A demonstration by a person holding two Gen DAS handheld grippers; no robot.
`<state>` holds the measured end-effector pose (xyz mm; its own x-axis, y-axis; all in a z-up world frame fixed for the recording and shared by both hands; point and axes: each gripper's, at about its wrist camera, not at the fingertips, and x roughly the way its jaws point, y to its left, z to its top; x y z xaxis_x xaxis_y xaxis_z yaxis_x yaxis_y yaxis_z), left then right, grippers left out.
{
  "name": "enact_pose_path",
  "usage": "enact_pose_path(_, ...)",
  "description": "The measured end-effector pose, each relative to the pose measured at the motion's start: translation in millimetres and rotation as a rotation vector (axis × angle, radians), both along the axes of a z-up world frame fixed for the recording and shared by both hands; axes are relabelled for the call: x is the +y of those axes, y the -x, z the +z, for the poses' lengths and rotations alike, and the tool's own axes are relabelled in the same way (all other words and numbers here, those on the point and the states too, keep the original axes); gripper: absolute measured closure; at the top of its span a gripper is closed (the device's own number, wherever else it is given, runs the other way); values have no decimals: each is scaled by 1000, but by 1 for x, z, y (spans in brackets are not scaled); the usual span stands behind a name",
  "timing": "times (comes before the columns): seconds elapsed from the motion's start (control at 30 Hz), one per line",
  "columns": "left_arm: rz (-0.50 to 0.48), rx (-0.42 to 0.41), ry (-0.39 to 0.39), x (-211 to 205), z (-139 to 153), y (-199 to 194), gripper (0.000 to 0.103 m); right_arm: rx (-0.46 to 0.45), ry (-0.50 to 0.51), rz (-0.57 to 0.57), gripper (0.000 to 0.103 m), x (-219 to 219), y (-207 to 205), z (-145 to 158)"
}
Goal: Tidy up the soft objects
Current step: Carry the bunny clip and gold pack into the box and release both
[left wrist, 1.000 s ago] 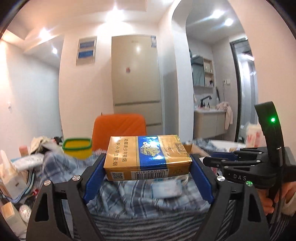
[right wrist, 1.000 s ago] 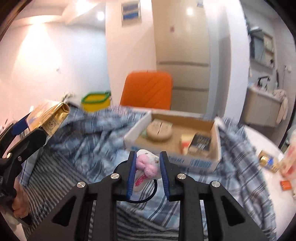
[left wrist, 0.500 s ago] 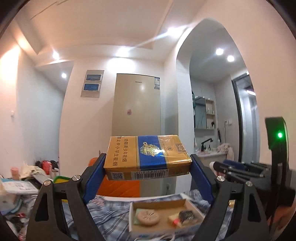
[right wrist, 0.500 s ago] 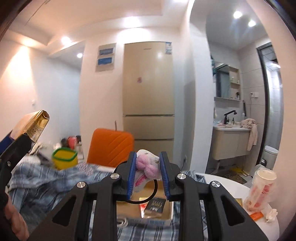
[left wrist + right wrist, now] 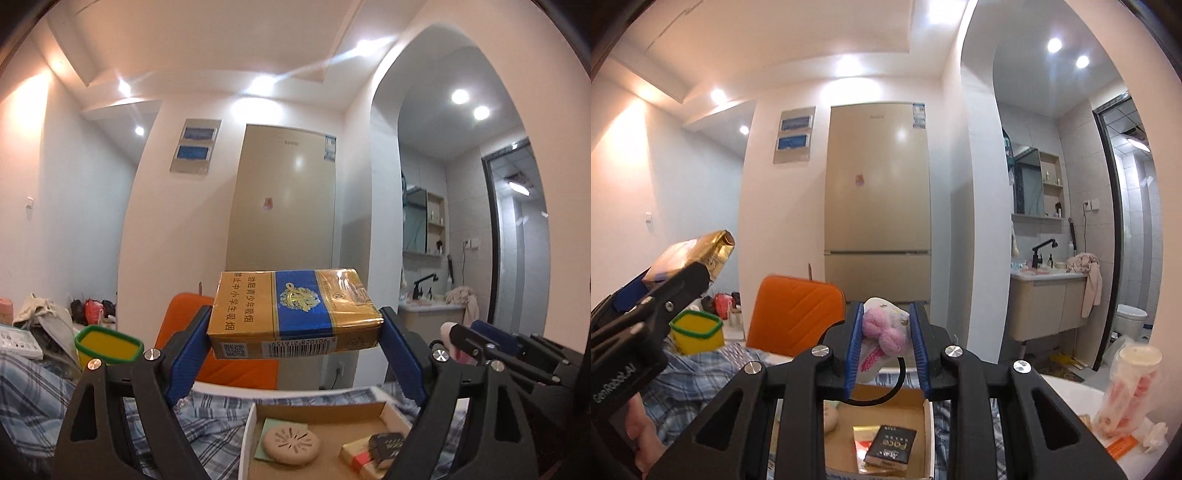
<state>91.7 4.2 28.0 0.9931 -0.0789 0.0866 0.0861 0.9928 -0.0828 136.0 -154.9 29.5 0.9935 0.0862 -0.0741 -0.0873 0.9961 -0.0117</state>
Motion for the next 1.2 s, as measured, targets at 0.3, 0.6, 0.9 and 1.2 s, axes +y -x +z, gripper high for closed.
enact_pose_path(0.3, -9, 195, -63, -4, -32, -40, 17, 207, 4, 22, 76, 0, -44, -46)
enact_pose_path(0.6, -37, 242, -109, -17, -40, -47, 17, 400, -13, 51, 76, -4, -79, -78)
enact_pose_path(0.9, -38, 301, -106, -17, -42, -56, 16, 473, -35, 45, 58, -12, -89, -90)
enact_pose_path(1.2, -36, 396, -116, -21, -47, -74, 16, 378, -86, -81, 41, -31, -69, -77)
